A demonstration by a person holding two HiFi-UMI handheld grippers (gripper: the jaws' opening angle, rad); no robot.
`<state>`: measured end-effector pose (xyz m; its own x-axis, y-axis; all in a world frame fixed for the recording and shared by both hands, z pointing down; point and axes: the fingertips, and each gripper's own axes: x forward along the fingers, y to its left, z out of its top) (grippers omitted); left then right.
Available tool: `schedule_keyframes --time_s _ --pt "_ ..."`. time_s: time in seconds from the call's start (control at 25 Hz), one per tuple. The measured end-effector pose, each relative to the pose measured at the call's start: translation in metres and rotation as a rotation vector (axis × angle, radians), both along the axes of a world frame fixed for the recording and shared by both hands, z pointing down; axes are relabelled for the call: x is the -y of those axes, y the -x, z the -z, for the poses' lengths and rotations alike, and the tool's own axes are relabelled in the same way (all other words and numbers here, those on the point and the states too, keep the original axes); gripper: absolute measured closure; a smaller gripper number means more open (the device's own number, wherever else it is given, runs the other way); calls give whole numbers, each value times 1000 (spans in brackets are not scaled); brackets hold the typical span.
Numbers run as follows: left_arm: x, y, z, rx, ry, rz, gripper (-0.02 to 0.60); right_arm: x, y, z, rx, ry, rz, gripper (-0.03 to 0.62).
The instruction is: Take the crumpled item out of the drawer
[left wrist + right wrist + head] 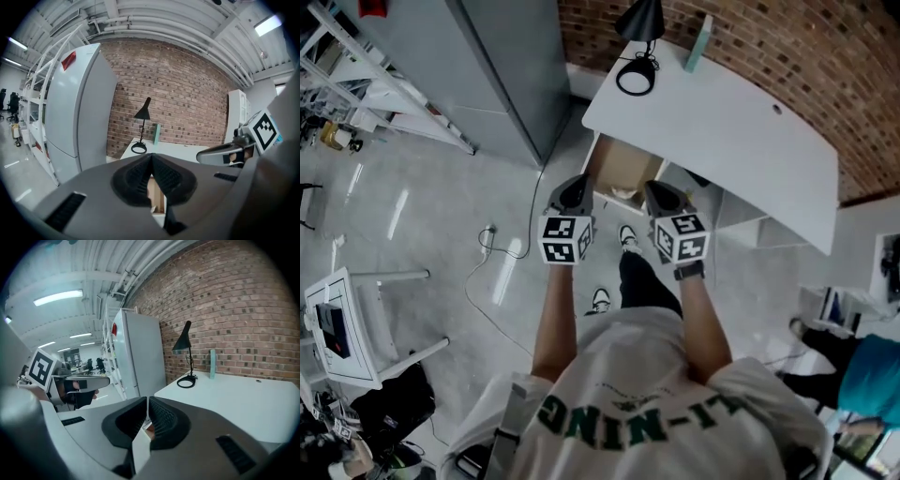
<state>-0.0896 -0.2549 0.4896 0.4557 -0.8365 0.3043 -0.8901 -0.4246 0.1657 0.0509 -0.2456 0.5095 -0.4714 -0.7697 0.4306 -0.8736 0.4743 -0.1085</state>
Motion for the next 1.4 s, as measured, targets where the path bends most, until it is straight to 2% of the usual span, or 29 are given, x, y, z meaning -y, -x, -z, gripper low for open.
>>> schedule_keyframes --time_s 0.2,0.4,0.68,0.92,1.16,1.4 --pt "29 -1 -36 10 71 20 588 29 11 -50 -39 98 73 591" --pt "53 -18 -71 19 152 -8 588 56 9 -103 -70 190 140 591" --pt "89 -27 -122 -2 214 -15 588 86 -2 -186 -144 321 234 591" --pt "109 -28 -157 -11 250 7 588 99 -7 -251 -240 404 359 588" --pt "112 -30 -191 -20 301 -6 588 93 0 -300 -322 527 505 557" --pt "114 -32 -222 -36 355 -5 588 86 -1 -344 -379 593 606 511"
